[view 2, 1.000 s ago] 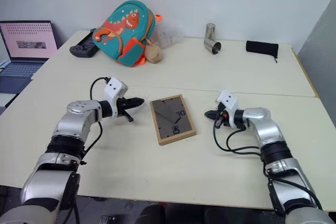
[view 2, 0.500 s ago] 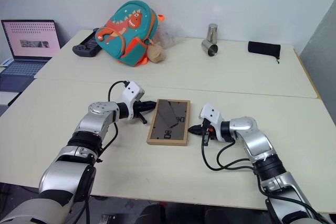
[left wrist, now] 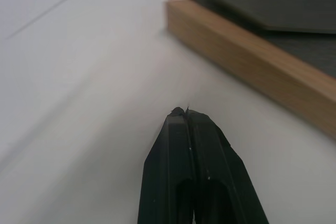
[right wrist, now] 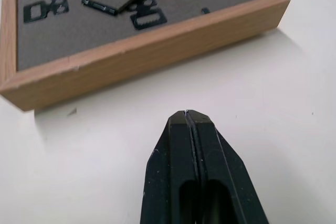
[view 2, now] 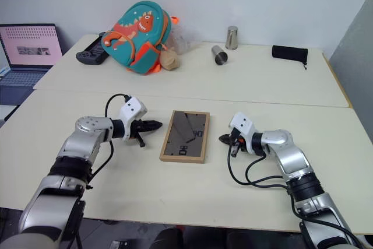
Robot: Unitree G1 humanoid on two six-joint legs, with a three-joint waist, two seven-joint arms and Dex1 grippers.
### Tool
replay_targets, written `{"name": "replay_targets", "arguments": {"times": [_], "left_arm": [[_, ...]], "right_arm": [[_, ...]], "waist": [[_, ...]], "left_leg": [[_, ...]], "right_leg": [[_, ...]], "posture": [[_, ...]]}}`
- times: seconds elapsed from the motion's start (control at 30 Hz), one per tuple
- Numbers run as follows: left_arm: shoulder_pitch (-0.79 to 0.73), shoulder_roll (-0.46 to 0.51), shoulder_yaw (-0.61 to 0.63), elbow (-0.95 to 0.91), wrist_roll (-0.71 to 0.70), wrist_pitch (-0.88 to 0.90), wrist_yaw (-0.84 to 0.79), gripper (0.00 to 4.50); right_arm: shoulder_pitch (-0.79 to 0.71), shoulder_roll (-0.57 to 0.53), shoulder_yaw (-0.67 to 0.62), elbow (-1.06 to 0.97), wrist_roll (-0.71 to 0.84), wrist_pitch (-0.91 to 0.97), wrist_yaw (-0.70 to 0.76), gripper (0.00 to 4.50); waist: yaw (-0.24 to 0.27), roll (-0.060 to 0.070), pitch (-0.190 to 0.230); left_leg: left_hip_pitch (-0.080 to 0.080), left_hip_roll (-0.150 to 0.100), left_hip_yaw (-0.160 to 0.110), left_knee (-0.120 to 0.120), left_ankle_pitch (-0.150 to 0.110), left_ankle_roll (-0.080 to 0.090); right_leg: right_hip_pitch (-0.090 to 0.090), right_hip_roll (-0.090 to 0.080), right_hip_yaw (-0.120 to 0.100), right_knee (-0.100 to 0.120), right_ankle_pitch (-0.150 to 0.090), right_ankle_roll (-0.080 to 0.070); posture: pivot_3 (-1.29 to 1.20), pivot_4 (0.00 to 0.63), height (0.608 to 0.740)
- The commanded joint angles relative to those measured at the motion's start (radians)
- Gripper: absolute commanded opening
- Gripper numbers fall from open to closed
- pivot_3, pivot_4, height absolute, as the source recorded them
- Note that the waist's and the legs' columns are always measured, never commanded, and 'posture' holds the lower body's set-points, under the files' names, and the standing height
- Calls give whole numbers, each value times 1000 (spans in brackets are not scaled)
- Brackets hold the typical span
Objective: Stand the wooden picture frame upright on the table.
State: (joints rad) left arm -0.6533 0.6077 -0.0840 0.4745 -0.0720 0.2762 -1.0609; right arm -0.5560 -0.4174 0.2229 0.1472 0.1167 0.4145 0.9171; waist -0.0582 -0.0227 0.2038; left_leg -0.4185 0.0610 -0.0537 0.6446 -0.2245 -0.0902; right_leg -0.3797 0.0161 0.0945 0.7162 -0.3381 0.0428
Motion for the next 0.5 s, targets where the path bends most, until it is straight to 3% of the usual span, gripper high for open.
{"name": "replay_targets", "arguments": {"times": [0.03,0.3,0.5], "left_arm": [[49,-5,-21,-207,-41,104,-16,0],[116,9,-44,-413,-84,236,-43,0],[126,27,-79,-492,-100,287,-87,0]], "right_arm": [[3,37,2,-67,8,18,-45,13],[39,28,9,-179,40,97,-28,13],[103,-57,-6,-321,81,172,17,13]], "waist": [[1,0,0],[4,0,0],[6,0,0]], "left_leg": [[0,0,0,0,0,0],[0,-1,-1,1,0,0],[0,-1,-1,0,0,0]], "right_leg": [[0,0,0,0,0,0],[0,0,0,1,0,0],[0,0,0,0,0,0]], "posture": [[0,150,740],[0,150,740],[0,150,740]]}}
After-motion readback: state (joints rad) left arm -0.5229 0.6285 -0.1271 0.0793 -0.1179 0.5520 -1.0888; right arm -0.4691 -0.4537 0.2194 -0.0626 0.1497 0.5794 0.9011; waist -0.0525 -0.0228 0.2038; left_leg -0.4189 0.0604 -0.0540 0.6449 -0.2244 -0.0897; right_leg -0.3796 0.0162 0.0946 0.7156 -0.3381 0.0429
